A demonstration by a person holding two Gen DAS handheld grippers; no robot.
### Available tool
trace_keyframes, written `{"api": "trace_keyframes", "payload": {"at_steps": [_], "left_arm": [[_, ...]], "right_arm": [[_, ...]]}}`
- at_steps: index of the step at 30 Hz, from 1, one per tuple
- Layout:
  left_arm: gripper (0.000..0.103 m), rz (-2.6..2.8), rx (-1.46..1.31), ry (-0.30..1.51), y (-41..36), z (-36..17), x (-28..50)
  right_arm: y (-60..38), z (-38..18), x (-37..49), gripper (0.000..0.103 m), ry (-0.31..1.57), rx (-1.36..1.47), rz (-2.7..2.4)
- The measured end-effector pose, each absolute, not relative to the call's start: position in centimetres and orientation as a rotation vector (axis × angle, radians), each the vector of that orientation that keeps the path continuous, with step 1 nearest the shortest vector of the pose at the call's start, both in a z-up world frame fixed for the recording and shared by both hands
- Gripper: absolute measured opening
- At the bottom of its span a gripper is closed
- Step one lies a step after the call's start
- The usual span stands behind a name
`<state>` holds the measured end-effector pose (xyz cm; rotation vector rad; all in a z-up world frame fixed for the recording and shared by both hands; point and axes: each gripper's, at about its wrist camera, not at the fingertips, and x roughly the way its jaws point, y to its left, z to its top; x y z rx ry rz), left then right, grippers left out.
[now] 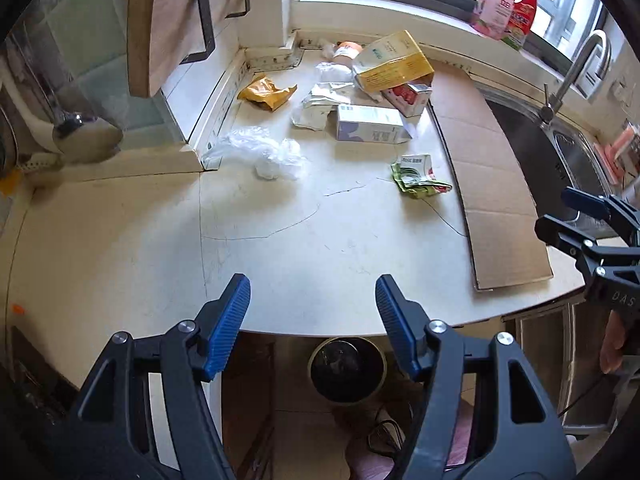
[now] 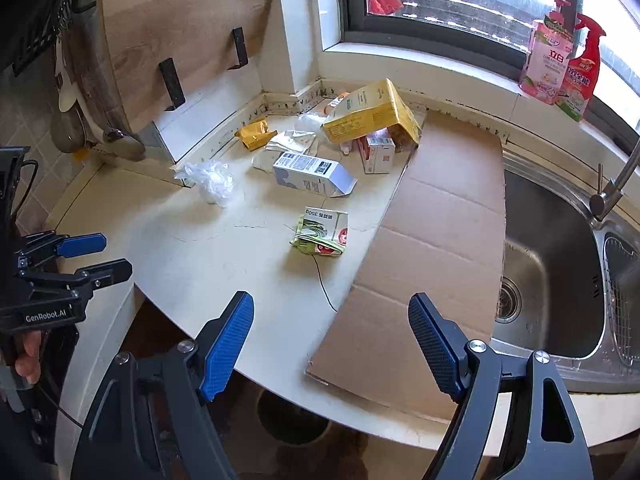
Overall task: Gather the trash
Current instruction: 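Raise both open tools back toward the counter, then grasp the plastic bag with the left tool while the right tool grasps the green wrapper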
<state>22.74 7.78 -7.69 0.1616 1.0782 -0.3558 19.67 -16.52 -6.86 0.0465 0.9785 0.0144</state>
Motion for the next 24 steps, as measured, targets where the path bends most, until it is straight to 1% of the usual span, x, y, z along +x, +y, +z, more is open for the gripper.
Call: {"api": "trace_keyframes", "payload": {"at_steps": [7, 14, 20, 24], "left_arm": [[0.062, -0.274, 0.099, 1.155, 7.8, -11.2, 26.4], [0.062, -0.226, 0.072, 1.166, 6.9, -13.2, 29.3], [0.062, -0.194, -0.014, 1.196, 6.5, -15.2, 31.9], [0.062, -0.191, -0.024, 1.193, 5.9, -15.4, 33.0]], "right_arm": [[-18.6, -9.9, 24.7, 0.081, 1.020, 0.053, 0.116], [-20.4, -13.4, 29.9, 0.081, 1.063, 0.085, 0.267], [-18.8, -16.0, 33.6, 0.080, 1.080, -0.015, 0.326], [-18.4, -17.1, 36.1, 0.080, 1.088, -0.042, 0.350]]}}
